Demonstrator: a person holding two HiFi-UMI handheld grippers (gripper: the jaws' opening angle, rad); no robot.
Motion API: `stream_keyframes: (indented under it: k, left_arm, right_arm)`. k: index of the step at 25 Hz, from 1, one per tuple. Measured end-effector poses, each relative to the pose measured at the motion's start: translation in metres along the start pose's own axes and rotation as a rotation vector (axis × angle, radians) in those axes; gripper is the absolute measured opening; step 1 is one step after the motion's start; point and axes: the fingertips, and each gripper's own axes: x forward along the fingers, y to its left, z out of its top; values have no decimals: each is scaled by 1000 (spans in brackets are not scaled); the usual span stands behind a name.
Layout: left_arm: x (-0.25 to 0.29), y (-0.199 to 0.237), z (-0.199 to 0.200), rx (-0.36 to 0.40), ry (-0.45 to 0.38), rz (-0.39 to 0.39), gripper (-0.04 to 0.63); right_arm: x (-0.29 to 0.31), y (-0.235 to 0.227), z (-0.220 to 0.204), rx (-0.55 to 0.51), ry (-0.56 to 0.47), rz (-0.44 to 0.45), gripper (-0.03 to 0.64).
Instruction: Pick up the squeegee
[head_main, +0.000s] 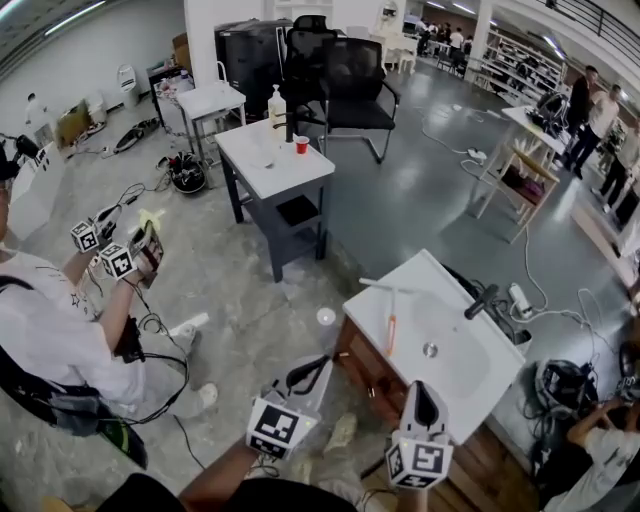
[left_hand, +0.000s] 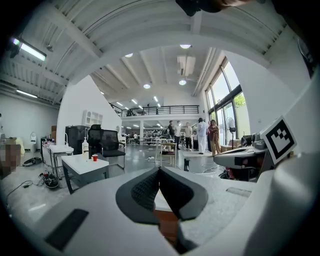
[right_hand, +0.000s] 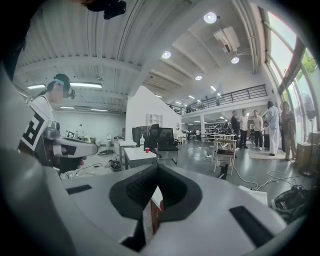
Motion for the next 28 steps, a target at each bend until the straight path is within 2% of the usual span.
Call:
stream_keyframes:
  k: [8,12,15,16,19,22,28]
  left_arm:
    - [53,20,-5,-24,30,43,2]
    - [86,29,-12,-68,74,60,2]
    - [114,39,-13,-35,74,75,2]
    - [122,42,-17,-31,81,82,2]
    - [142,47,-34,-91,124,89,2]
    - [166,59,-39,-74,125,95,2]
    - [205,73,-58,-94,172,108,2]
  right_arm:
    - [60,-29,-8,0,24,35,-2]
    - [97,-45,-11,21,50,48,-2]
    - [125,-55,-19,26,77,64,-2]
    - [134,-57,-23,27,87,71,-2]
    - [160,-63,-33,38,117,93,-3]
    - [186,-70,-40,51,141,106,-2]
    - [229,-84,-66,70,199,131,-2]
